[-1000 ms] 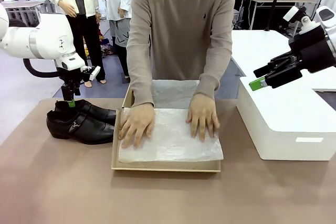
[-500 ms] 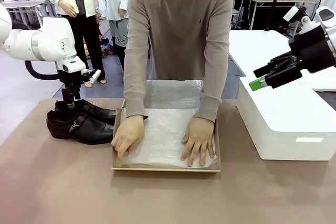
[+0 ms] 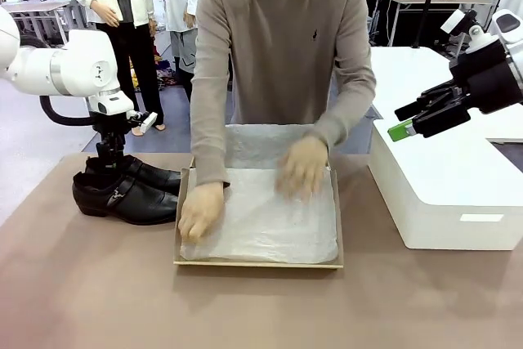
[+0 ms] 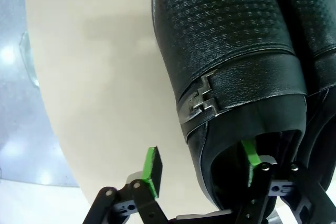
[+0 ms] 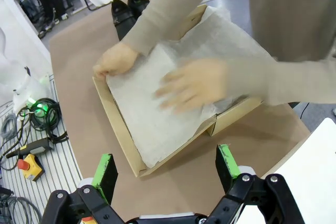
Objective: Pack the shoes into the box.
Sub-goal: Place one shoe of the Shoes into the Shoes Box.
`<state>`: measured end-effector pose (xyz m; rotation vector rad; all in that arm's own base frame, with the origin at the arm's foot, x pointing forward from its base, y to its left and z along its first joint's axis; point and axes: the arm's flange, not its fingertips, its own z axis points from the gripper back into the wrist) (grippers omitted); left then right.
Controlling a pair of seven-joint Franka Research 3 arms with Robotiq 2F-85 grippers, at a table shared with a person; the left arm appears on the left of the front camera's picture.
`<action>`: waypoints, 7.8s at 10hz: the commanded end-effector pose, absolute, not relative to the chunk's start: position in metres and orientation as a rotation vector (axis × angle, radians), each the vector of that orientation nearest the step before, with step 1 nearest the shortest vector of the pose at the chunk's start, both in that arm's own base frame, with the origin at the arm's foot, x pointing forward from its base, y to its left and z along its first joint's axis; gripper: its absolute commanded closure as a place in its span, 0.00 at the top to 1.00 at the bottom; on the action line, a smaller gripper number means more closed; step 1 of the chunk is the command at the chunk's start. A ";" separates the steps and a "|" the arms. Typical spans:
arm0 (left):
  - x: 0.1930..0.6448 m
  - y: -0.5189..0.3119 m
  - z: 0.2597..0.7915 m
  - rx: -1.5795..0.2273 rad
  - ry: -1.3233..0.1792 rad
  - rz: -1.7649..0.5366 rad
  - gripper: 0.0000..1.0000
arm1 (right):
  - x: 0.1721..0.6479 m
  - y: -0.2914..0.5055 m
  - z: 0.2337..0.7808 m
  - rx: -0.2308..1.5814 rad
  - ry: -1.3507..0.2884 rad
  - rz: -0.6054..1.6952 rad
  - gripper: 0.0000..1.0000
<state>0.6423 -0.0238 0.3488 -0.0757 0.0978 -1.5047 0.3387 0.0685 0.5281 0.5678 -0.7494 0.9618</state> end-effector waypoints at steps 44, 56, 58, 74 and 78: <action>0.630 -0.103 0.574 -0.056 -0.007 -1.489 0.00 | 0.344 0.069 0.528 0.580 -0.779 0.984 1.00; 0.606 -0.290 0.578 -0.065 0.052 -1.556 0.00 | 0.344 0.069 0.528 0.580 -0.779 0.984 1.00; 0.608 -0.307 0.566 -0.074 0.046 -1.539 0.00 | 0.344 0.069 0.528 0.580 -0.779 0.984 1.00; 0.638 -0.337 0.520 -0.034 -0.021 -1.588 0.00 | 0.344 0.069 0.528 0.580 -0.779 0.984 1.00; 0.652 -0.357 0.497 0.008 -0.003 -1.605 0.00 | 0.344 0.069 0.528 0.580 -0.779 0.984 1.00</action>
